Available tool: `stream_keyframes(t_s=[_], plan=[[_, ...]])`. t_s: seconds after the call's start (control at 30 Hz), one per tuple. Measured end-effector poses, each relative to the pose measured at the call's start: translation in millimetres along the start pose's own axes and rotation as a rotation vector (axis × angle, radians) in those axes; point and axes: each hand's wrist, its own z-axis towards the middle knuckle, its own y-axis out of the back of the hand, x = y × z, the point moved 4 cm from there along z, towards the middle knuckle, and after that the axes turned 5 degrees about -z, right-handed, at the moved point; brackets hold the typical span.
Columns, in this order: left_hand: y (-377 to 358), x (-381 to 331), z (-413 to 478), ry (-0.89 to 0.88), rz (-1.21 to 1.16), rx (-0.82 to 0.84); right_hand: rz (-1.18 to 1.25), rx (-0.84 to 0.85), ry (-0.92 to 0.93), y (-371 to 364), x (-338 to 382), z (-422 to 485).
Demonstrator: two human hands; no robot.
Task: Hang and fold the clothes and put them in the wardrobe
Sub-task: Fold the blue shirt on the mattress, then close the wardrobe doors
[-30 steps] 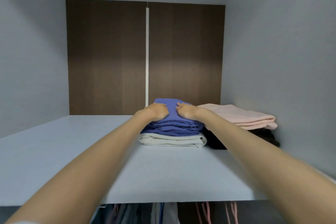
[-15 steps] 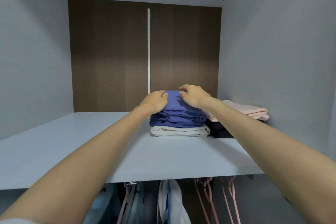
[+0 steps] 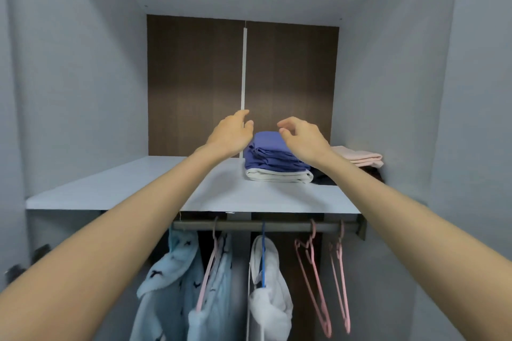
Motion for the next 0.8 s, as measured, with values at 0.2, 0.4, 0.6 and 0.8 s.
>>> stream_keyframes(t_s=[0.2, 0.4, 0.6, 0.8], plan=[[25, -30, -93, 0.024, -0.005, -0.007, 0.057, 0.005, 0.019, 24, 25, -79], [59, -61, -201, 0.098, -0.010, -0.026, 0.118, 0.070, 0.032, 45, 53, -174], [94, -91, -291, 0.122, -0.005, -0.057, 0.226, 0.133, 0.042, 61, 87, -255], [135, -105, -364, 0.138, 0.022, -0.117, 0.294, 0.152, 0.071, 74, 131, -314]])
